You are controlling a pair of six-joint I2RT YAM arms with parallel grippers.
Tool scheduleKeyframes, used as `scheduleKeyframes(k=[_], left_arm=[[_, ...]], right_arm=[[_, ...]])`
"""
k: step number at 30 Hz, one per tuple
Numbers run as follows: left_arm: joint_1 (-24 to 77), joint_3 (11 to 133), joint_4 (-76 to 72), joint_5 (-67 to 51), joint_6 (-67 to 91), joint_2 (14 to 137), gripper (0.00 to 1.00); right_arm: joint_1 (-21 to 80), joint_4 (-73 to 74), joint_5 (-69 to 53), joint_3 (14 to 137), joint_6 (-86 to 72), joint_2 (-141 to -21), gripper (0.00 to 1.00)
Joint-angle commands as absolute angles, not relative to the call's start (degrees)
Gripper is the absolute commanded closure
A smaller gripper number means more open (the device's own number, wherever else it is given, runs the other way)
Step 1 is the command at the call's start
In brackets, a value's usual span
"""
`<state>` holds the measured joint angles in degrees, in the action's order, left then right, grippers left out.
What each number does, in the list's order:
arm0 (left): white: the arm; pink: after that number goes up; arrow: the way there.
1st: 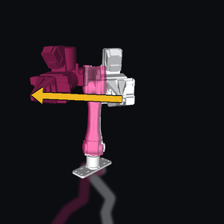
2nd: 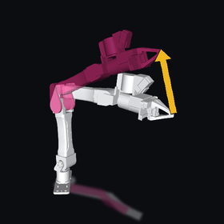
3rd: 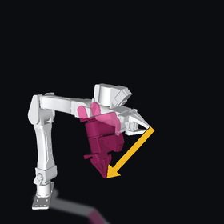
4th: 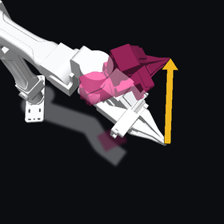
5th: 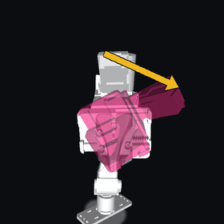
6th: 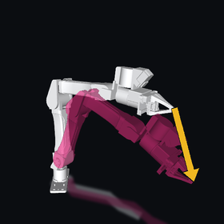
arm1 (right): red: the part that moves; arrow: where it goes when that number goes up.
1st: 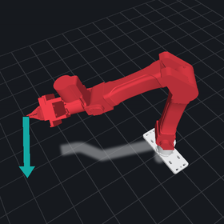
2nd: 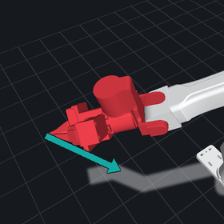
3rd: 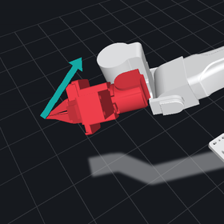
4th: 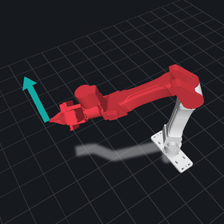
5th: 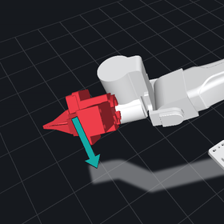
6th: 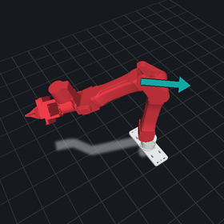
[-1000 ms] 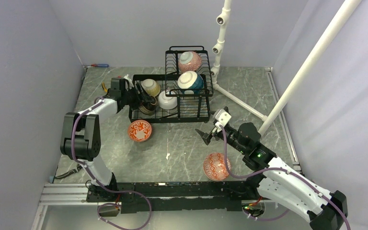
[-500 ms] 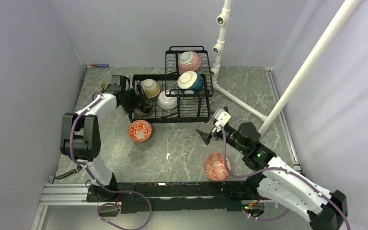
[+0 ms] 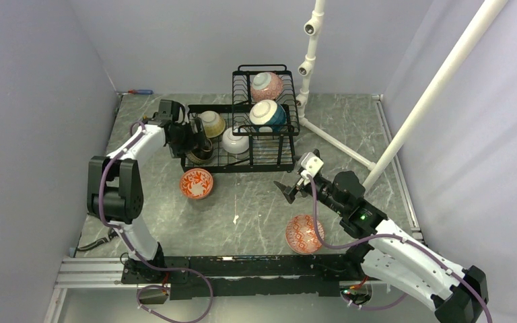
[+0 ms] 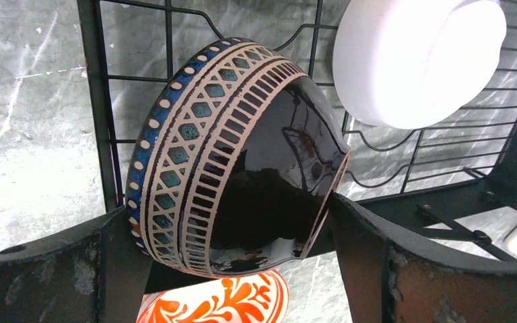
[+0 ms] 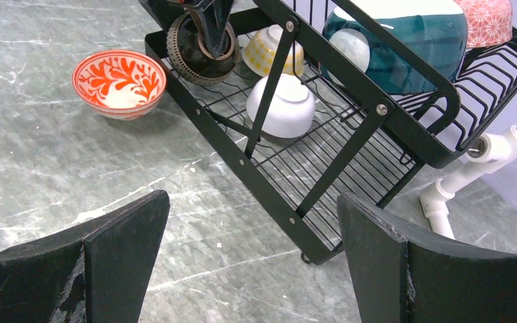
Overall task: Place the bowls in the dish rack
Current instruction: Turn the bowl upside down on the dish rack.
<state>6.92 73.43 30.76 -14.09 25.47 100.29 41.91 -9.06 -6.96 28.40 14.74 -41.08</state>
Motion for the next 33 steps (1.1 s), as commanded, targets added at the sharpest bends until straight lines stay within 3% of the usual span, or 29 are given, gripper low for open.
scheduleKeyframes(k=[1, 3, 9, 18, 23, 33], left_arm=[[7.7, 76.9, 37.2, -12.4, 20.8, 101.8, 0.12], [7.7, 78.0, 38.2, -13.5, 20.6, 102.7, 0.17], [7.7, 78.7, 36.0, -17.0, 20.5, 104.4, 0.22], [7.7, 80.7, 30.6, -32.3, 19.8, 108.2, 0.38], [7.8, 77.3, 25.7, -37.3, 22.2, 106.4, 0.37], [7.7, 80.5, 36.5, -24.4, 19.1, 107.6, 0.21]], right_arm=[[41.7, -10.0, -7.9, 31.4, 13.8, -41.5, 0.0], [41.8, -10.2, -7.9, 31.5, 13.6, -41.9, 0.0], [41.7, -10.1, -7.8, 31.8, 13.5, -42.1, 0.0], [41.7, -9.3, -7.4, 32.0, 13.9, -41.8, 0.0], [41.8, -9.3, -7.4, 31.7, 13.8, -41.8, 0.0], [41.8, -9.6, -7.8, 31.7, 13.6, -42.3, 0.0]])
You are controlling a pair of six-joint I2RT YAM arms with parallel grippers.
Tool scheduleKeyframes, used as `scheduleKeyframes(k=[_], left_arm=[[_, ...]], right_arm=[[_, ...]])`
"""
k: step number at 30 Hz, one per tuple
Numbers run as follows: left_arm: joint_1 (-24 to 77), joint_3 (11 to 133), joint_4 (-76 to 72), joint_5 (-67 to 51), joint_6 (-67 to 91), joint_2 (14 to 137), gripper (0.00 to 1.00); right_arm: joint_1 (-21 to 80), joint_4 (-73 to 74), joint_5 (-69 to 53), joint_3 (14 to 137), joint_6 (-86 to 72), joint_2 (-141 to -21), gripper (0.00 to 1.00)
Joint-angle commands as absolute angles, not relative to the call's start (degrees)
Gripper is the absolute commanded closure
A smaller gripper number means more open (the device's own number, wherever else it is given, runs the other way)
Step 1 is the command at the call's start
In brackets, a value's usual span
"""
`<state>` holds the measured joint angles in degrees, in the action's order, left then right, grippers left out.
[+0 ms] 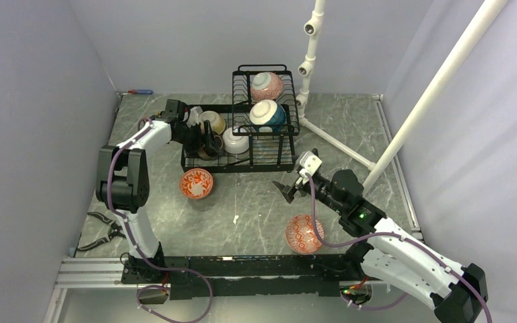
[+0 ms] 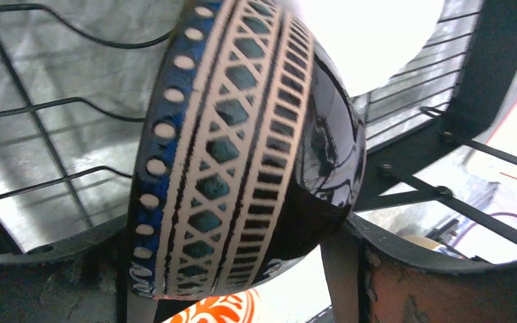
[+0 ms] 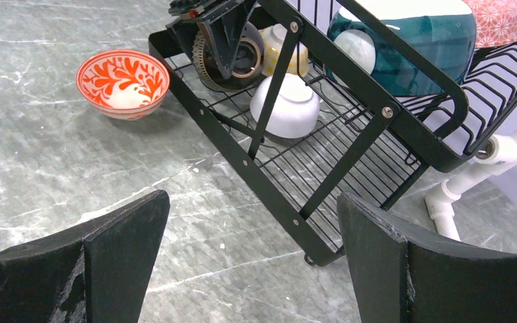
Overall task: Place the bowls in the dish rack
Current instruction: Turn the bowl upside down on the dish rack.
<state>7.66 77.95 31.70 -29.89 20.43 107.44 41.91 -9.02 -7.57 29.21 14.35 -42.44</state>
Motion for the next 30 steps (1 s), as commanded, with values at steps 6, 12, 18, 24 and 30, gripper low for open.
scheduleKeyframes(k=[6, 12, 18, 24, 30], left_arm=[[7.6, 80.3, 37.5, -25.8, 19.8, 106.8, 0.13], [7.5, 79.5, 37.4, -28.5, 23.0, 105.1, 0.06], [7.3, 81.4, 42.2, -21.5, 22.0, 104.2, 0.06], [7.1, 82.4, 42.9, -19.2, 21.8, 102.5, 0.1], [7.1, 84.4, 43.5, -18.5, 19.3, 101.5, 0.14]], right_arm=[[41.7, -9.7, -7.6, 31.7, 13.8, -42.0, 0.0], [41.8, -9.6, -7.7, 31.9, 13.7, -42.0, 0.0], [41.7, -9.8, -7.8, 31.6, 13.5, -41.9, 0.0], [41.8, -9.9, -8.2, 31.7, 13.4, -42.3, 0.0], [41.7, -9.9, -8.6, 31.9, 13.5, -42.7, 0.0]])
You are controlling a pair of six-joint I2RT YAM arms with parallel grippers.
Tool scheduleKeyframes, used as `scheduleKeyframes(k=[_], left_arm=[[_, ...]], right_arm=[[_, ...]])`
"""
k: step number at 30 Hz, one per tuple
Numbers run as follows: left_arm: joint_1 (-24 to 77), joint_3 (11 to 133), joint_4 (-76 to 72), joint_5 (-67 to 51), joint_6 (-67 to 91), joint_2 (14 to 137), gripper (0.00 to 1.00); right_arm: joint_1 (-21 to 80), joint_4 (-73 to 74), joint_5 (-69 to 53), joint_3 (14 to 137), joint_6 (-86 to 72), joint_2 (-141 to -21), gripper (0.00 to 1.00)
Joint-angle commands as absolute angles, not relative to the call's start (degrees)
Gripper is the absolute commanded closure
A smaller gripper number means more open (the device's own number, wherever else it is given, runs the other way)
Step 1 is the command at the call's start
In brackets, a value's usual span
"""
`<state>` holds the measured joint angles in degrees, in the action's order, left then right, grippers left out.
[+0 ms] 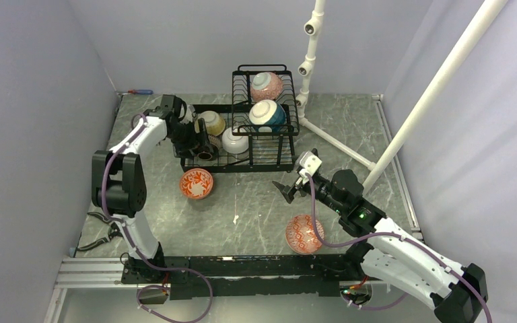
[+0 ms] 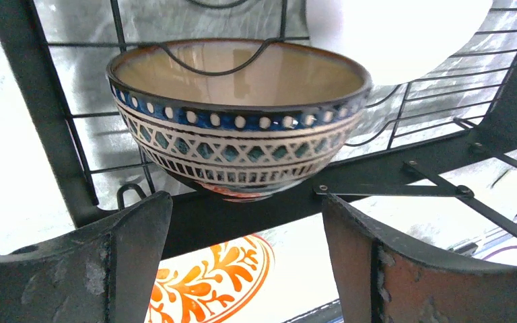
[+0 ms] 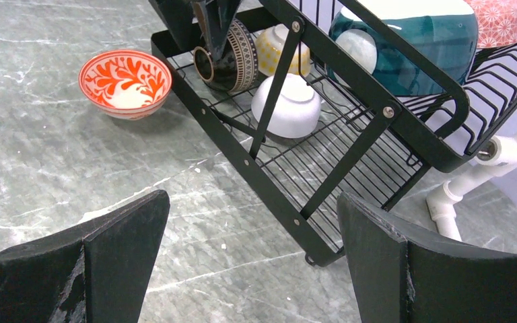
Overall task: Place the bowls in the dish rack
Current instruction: Turn the bowl upside down on the dish rack.
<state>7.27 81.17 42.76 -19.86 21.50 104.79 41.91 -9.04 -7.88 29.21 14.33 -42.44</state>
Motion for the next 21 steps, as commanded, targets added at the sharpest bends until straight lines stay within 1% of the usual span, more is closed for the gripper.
scheduleKeyframes(k=[1, 6, 13, 17, 21], left_arm=[[7.1, 84.4, 43.4, -18.3, 18.7, 101.0, 0.13], [7.7, 85.6, 43.4, -17.2, 13.2, 99.9, 0.14], [10.4, 87.7, 45.5, -10.5, 5.2, 97.8, 0.14], [12.4, 86.3, 43.7, -7.3, 1.5, 95.5, 0.14], [15.2, 84.6, 42.4, -4.8, -7.5, 94.1, 0.15]], right_arm=[[41.8, -10.0, -8.6, 31.9, 13.5, -42.7, 0.0], [41.8, -10.3, -9.0, 31.9, 13.3, -43.0, 0.0], [41.8, -10.3, -9.3, 32.3, 13.3, -43.7, 0.0], [41.8, -10.4, -9.6, 32.3, 13.3, -43.9, 0.0], [41.8, -10.2, -9.8, 32.6, 13.5, -44.1, 0.0]])
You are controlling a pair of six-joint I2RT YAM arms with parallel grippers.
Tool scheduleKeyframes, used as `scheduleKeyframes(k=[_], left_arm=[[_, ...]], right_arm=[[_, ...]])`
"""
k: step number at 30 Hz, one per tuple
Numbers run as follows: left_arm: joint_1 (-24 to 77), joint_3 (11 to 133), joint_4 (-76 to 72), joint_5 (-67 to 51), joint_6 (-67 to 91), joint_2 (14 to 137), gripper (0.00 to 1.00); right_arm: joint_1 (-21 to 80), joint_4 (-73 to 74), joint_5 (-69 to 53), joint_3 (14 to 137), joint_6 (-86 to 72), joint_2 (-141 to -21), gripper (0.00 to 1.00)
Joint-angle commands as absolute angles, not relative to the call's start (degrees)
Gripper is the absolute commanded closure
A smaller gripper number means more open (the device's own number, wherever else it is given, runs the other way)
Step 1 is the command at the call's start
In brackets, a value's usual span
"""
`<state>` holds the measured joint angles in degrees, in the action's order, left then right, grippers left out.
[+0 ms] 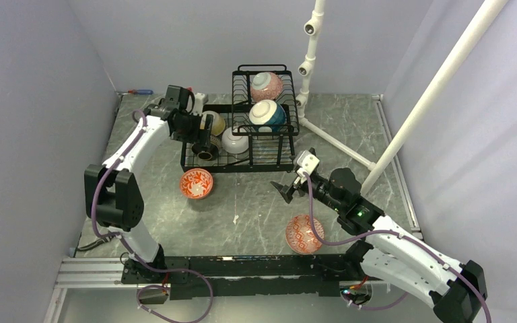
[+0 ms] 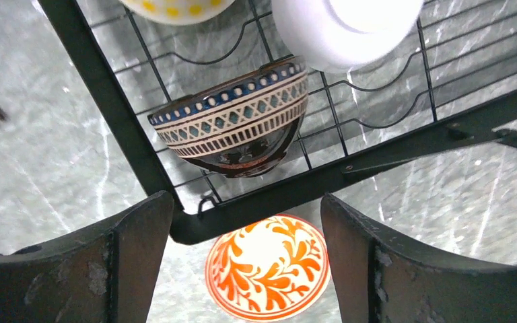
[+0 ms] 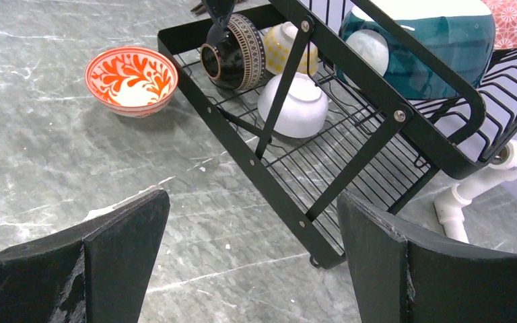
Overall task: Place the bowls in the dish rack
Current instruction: Turn the bowl upside down on the dish rack.
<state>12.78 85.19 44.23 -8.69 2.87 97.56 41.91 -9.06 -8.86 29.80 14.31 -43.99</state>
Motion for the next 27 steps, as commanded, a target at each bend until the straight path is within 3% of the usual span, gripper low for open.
scheduleKeyframes(k=[1, 10, 18, 27], left_arm=[[15.6, 84.2, 42.4, -5.3, -9.9, 93.9, 0.16], [16.9, 76.6, 36.2, -3.7, -22.4, 91.2, 0.12], [17.4, 74.5, 29.9, -0.1, -20.3, 93.5, 0.11], [17.6, 75.6, 26.0, 2.5, -18.5, 98.5, 0.16]], right_arm=[[41.8, -10.1, -9.6, 32.6, 13.5, -44.1, 0.0], [41.9, -10.0, -9.3, 32.3, 13.7, -43.7, 0.0], [41.9, -10.2, -9.4, 32.1, 13.7, -43.9, 0.0], [41.8, -8.9, -8.2, 31.6, 14.3, -42.2, 0.0]])
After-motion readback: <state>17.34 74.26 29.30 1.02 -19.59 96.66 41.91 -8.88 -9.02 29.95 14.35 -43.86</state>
